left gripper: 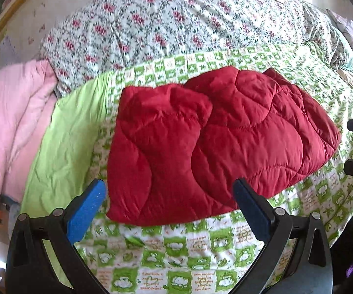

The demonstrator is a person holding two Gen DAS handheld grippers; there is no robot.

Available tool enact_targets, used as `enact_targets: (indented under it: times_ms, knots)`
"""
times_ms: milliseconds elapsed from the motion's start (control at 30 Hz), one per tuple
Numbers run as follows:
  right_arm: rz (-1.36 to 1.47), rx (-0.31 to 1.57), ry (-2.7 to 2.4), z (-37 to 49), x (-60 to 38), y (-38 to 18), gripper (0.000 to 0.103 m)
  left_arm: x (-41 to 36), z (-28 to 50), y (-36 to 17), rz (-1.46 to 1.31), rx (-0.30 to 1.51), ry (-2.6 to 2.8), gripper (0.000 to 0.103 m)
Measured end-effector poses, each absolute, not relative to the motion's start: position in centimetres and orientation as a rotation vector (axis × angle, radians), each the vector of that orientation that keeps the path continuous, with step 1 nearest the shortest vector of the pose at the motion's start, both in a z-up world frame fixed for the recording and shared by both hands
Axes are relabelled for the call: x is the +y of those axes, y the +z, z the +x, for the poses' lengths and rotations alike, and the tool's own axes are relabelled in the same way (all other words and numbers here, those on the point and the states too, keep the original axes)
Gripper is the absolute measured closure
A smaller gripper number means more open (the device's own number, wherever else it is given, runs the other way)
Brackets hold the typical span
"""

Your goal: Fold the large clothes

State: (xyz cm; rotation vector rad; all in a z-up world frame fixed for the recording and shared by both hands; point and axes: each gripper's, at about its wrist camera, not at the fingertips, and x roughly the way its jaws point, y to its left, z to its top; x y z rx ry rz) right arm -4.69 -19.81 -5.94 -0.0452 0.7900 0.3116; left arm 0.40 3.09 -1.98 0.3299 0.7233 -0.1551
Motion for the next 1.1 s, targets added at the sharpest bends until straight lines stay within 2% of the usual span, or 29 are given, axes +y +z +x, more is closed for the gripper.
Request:
enact_targets:
  times_ms: [200, 600, 1100]
  knots:
    - [-0.089, 0.799, 0.312, -3.3, -19.6, -5.8, 0.000, 2.9, 1.9, -2.4, 0.324, 0.720, -0.142, 0.000]
    - [-0.020, 0.889, 0.262, 1.2, -20.7, -9.1, 0.000, 2.0, 5.9, -5.7, 0.309, 0.817, -0.150, 0.000]
    - [-0.001, 0.912, 0.264, 3.9, -21.1, -9.7, 0.000, 1.6, 8.1, -6.0, 0.295, 0.834, -0.153, 0.000]
